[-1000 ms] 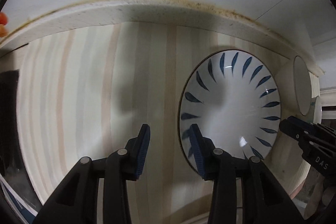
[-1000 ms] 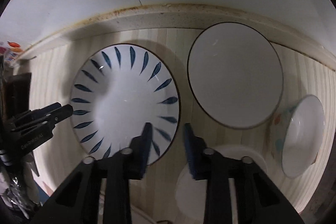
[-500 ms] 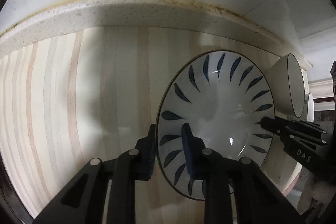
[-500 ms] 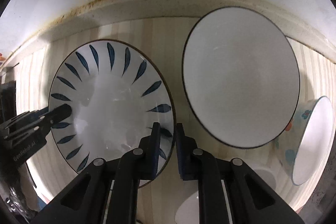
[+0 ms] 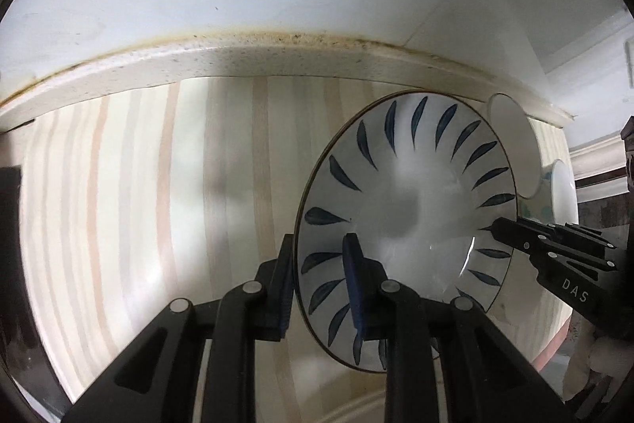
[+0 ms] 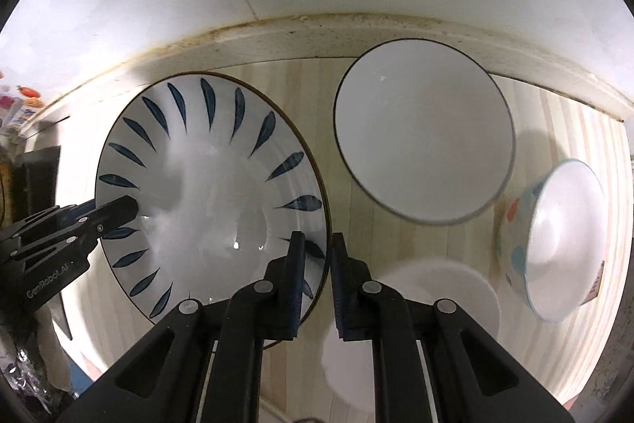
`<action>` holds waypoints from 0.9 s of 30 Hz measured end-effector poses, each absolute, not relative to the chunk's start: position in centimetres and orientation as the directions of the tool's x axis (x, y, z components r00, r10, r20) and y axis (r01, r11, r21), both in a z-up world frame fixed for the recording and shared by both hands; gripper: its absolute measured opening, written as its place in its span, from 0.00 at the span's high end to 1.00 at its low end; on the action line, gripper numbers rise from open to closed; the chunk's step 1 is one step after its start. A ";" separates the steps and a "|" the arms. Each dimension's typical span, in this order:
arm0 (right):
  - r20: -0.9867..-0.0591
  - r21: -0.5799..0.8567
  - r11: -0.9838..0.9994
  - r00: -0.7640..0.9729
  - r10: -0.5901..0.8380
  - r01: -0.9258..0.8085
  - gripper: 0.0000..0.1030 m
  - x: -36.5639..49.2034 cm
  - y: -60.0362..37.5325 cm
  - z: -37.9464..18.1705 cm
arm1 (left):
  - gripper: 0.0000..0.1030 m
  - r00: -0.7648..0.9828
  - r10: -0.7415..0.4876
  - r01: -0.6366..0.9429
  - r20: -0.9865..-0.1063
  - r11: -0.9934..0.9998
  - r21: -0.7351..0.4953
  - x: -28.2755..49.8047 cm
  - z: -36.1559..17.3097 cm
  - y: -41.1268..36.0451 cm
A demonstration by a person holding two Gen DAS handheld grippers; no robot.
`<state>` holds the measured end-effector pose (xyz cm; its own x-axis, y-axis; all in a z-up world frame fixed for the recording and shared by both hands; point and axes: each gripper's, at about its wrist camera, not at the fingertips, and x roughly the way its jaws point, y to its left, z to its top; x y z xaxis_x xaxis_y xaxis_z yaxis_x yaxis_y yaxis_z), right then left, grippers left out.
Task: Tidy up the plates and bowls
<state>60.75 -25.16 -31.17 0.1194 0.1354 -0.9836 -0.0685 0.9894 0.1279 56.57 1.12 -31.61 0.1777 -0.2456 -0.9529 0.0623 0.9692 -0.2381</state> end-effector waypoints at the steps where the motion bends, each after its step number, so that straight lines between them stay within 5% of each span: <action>1: -0.982 0.136 0.988 0.126 0.144 -0.070 0.86 60.3 -25.4 -30.6 | 0.80 0.186 -0.243 0.061 -0.952 0.970 -0.236 56.0 -31.0 1.2; 13: -0.964 0.176 0.971 0.173 0.204 -0.163 0.86 51.6 -24.8 -24.2 | 0.80 0.253 -0.218 0.012 -0.943 0.975 -0.223 48.3 -26.7 1.2; 27: -0.964 0.231 0.955 0.086 0.250 -0.185 0.86 41.7 -23.4 -29.4 | 0.80 0.200 -0.209 -0.045 -0.957 0.974 -0.222 40.0 -28.7 0.7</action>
